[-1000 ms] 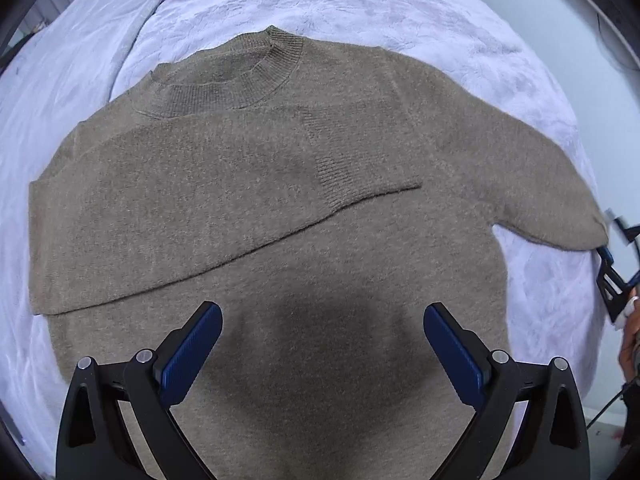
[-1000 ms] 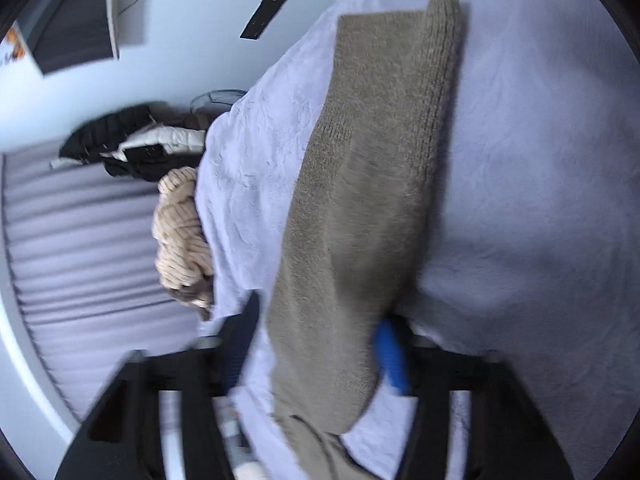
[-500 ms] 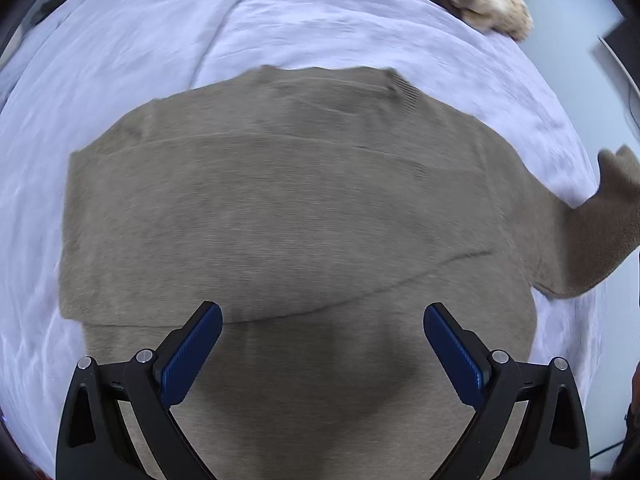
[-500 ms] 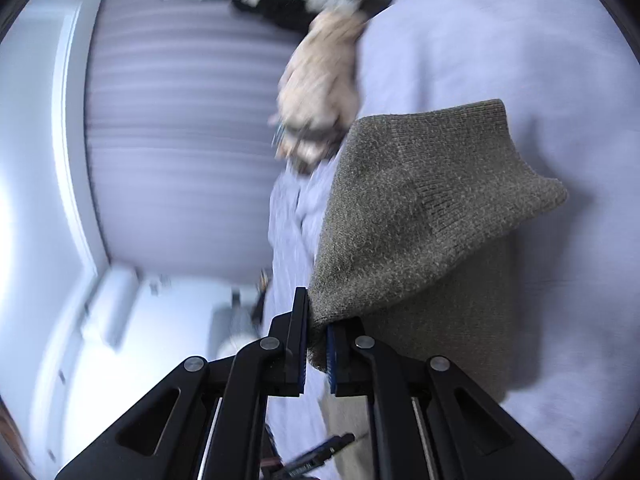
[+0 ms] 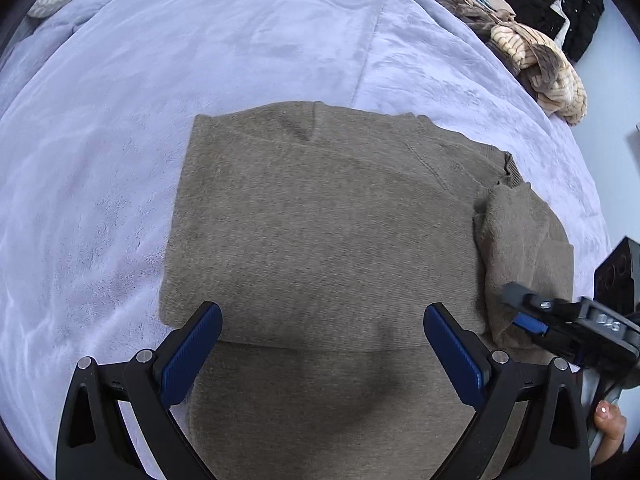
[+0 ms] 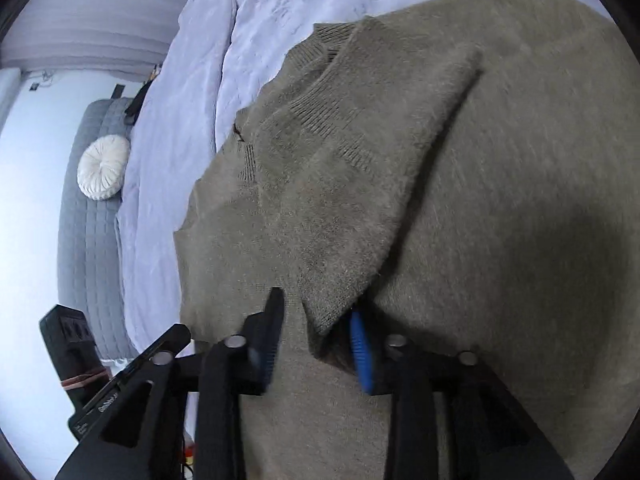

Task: Fold small clothes
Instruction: 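Grasp the sleeve cuff with the right tool and lift it, then lay the sleeve across the sweater body and open the right tool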

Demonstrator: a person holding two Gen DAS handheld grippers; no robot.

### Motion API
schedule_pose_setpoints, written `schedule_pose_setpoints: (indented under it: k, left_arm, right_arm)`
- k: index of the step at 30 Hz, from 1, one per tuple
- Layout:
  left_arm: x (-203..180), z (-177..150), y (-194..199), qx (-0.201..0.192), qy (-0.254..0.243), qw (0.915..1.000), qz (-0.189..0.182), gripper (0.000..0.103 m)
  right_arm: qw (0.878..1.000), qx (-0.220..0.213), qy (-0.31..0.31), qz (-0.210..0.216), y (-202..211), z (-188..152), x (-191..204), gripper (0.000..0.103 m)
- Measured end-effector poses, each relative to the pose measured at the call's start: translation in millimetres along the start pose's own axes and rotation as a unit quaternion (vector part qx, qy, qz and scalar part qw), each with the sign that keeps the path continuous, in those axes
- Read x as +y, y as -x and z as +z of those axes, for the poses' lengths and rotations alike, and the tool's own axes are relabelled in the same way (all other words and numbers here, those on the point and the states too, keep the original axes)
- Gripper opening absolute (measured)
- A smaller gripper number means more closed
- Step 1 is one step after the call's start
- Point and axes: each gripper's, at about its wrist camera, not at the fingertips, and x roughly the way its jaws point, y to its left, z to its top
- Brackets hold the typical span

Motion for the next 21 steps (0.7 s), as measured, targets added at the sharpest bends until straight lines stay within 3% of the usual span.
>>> schedule_pose_setpoints:
  k: [4,6,8,9,13,16,18,21]
  left_arm:
    - [10,2,0,-0.003,0.014,0.9992,-0.038,0.101]
    - [12,5,-1,-0.003,0.029,0.996,-0.085,0.101]
    - [13,9,-4,0.003,0.046,0.9889,-0.141,0.101]
    - [14,11,-6,0.006,0.053,0.9845,-0.167,0.101]
    - [22,20,-26,0.038,0.099,0.9553,-0.276,0.101]
    - [33,21,-36,0.054,0.138,0.9325,-0.329,0.101]
    - [36,21,-38,0.057,0.152,0.9272,-0.338,0.101]
    - [36,22,-41,0.061,0.153,0.928,-0.334,0.101]
  right_arm:
    - [0.997,-0.067,-0.041,0.007,23,5,-8,0.054]
    - [0.994,-0.087,-0.069,0.015,26,18,-13,0.052]
    - [0.992,-0.089,-0.083,0.034,20,27,-12,0.027]
    - [0.993,-0.084,-0.075,0.034,14,30,-7,0.009]
    - [0.997,-0.036,0.053,0.035,-19,16,49,0.008]
    - [0.989,0.025,0.148,0.005,-48,-13,86,0.011]
    - [0.982,0.065,0.174,-0.018,-69,-32,94,0.013]
    - [0.974,0.104,0.195,-0.043,-87,-53,97,0.013]
